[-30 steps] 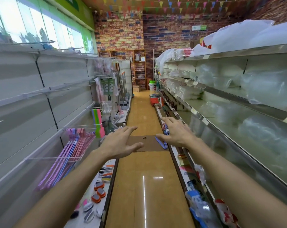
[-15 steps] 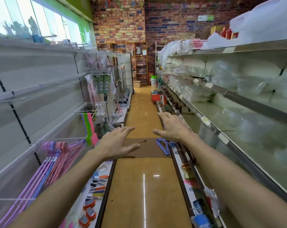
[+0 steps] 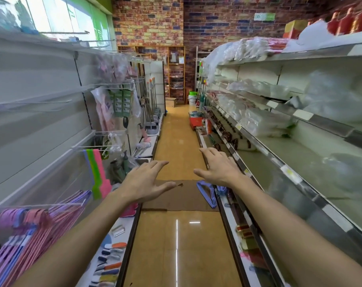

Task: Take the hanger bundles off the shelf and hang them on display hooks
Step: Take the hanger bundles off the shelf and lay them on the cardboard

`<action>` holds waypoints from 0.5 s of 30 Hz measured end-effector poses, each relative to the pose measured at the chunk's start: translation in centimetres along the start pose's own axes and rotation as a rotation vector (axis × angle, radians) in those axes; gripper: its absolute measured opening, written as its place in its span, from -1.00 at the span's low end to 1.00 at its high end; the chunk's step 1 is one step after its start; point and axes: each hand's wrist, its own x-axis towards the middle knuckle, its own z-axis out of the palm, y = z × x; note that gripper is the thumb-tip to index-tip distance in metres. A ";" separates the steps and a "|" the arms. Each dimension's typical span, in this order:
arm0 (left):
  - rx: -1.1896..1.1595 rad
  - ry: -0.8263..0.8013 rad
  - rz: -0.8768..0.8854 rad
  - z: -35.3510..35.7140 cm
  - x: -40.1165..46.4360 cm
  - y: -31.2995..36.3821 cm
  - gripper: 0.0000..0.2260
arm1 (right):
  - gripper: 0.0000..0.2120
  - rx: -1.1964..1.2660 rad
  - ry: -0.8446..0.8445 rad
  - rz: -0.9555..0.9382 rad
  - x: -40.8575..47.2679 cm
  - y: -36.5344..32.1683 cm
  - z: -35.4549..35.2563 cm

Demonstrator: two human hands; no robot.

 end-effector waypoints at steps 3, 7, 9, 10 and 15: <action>0.005 -0.019 0.012 1.2 5.8 -3.5 -0.23 | -0.24 0.003 -0.018 0.026 6.3 0.5 1.2; -0.012 -0.040 0.011 2.2 13.1 -7.6 -0.23 | -0.25 0.005 -0.015 0.030 13.7 1.1 2.5; -0.027 -0.055 0.020 2.9 16.3 -9.2 -0.23 | -0.25 -0.005 -0.025 0.040 16.8 1.7 3.3; -0.036 -0.056 0.028 3.3 17.8 -9.8 -0.23 | -0.25 -0.010 -0.029 0.047 18.2 2.2 3.7; -0.045 -0.068 0.050 5.8 24.9 -12.4 -0.25 | -0.25 0.011 -0.027 0.094 25.5 4.9 5.3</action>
